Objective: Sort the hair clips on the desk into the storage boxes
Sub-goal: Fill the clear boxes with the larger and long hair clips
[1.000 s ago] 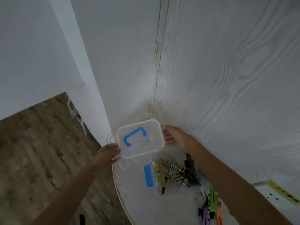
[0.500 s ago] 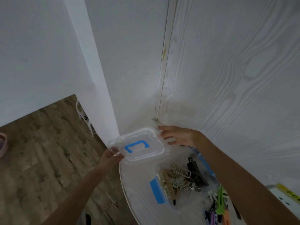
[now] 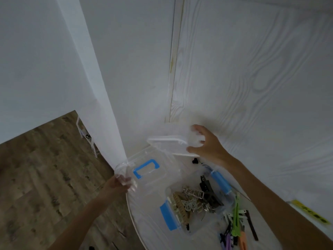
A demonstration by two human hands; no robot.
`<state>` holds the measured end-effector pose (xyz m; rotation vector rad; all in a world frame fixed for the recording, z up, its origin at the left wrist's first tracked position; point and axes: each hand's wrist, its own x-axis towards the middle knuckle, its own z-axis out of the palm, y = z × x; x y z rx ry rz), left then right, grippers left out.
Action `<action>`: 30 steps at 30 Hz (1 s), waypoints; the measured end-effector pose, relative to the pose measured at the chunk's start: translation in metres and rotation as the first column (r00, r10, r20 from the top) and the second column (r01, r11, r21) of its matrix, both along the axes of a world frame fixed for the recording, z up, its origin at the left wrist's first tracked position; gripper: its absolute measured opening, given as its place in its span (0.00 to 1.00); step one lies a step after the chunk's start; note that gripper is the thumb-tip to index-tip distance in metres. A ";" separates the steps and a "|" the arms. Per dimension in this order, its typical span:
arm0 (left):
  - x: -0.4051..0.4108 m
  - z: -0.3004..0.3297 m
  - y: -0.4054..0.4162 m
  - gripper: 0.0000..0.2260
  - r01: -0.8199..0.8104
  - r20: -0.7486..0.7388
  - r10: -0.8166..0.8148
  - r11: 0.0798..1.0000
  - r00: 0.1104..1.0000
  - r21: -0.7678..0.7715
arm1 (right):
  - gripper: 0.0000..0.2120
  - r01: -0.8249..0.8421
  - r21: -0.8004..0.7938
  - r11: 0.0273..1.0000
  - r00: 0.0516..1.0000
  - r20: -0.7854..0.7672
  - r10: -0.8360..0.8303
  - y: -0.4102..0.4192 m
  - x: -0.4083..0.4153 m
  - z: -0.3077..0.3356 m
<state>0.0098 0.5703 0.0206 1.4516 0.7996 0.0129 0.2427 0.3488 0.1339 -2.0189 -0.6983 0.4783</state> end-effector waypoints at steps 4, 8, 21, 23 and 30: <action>0.024 0.001 -0.016 0.10 -0.153 -0.094 0.144 0.984 0.985 -0.096 | 0.29 0.133 0.128 0.983 0.987 -0.111 -0.119 -0.034 -0.012 0.015; 0.050 0.006 -0.030 0.17 -0.249 -0.219 0.218 0.960 0.951 -0.125 | 0.30 0.261 0.172 0.950 0.965 -0.083 -0.250 -0.062 -0.022 0.021; 0.063 0.061 -0.168 0.60 0.669 -0.518 -0.436 0.350 0.736 0.655 | 0.23 0.463 0.215 0.860 0.885 -0.160 -0.437 -0.130 -0.054 0.030; 0.068 0.054 -0.184 0.63 0.773 -0.632 -0.452 0.284 0.629 0.566 | 0.20 0.496 0.222 0.839 0.862 -0.236 -0.447 -0.132 -0.056 0.030; 0.068 0.048 -0.186 0.63 0.805 -0.678 -0.447 0.214 0.584 0.552 | 0.24 0.543 0.204 0.814 0.812 -0.372 -0.449 -0.137 -0.056 0.025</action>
